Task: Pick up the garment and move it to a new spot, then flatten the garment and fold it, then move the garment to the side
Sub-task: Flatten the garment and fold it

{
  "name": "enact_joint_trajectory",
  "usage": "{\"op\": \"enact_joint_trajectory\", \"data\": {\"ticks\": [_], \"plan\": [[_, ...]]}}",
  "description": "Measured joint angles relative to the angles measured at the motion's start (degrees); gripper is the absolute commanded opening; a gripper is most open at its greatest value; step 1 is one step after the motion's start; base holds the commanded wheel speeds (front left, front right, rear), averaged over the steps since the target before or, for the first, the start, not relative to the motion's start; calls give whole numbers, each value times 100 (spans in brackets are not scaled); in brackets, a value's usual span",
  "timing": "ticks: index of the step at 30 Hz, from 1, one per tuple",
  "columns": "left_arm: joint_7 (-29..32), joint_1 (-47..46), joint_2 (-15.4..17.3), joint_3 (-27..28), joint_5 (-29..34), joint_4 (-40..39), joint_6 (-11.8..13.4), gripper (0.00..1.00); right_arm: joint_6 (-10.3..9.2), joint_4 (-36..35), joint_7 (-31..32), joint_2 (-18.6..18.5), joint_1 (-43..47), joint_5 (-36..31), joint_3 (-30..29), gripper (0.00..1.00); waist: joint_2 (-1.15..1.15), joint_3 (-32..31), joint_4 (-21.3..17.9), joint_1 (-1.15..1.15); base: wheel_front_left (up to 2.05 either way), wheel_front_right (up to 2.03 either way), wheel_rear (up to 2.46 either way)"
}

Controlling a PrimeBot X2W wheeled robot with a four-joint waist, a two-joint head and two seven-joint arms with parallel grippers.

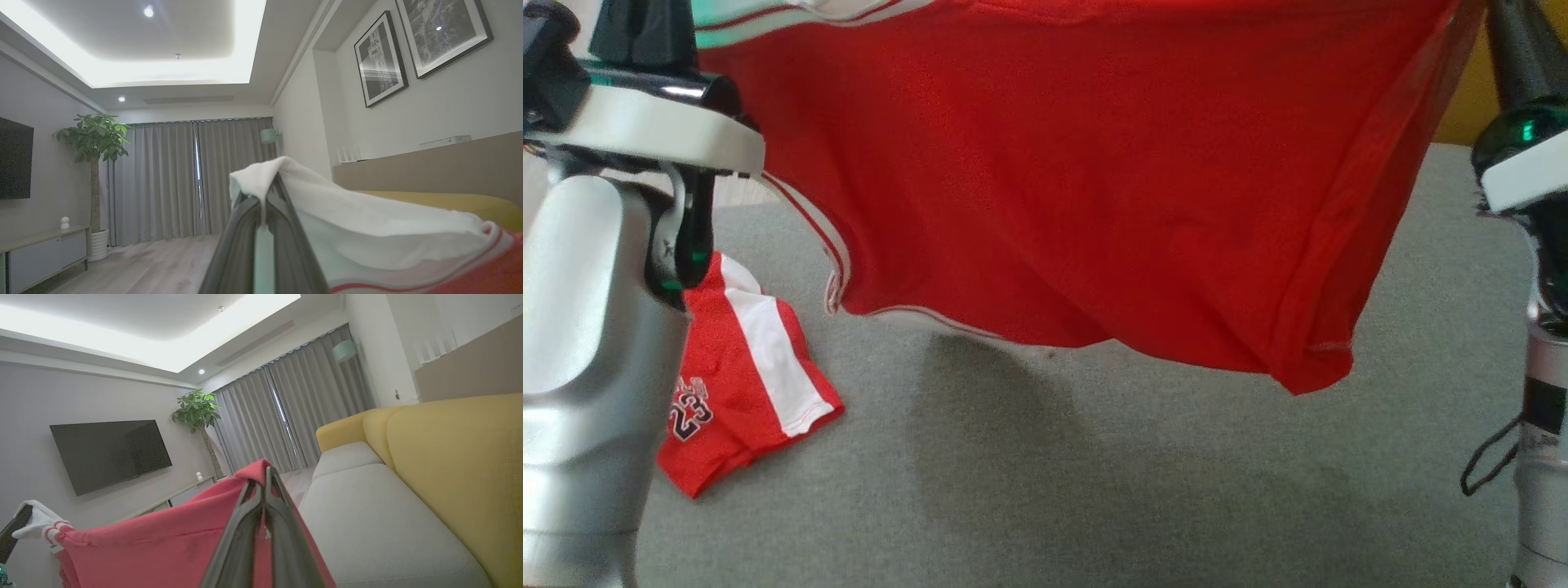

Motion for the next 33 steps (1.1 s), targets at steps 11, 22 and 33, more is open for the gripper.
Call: {"op": "enact_joint_trajectory", "data": {"ticks": [11,22,33], "plan": [[950,526,591,20,-33,-2424,171,0,0,-1666,1061,235,589,-669,-370,0,0,-61,-56,0,0,0,0],[1607,0,684,-105,-349,-1817,-14,0,0,-1044,1724,598,-61,-1256,-693,0,0,534,-148,0,0,0,0],[667,-3071,341,-19,-71,1488,-426,0,0,2509,-371,595,-3645,-2197,-620,0,0,2071,-307,4,0,0,0]]}}
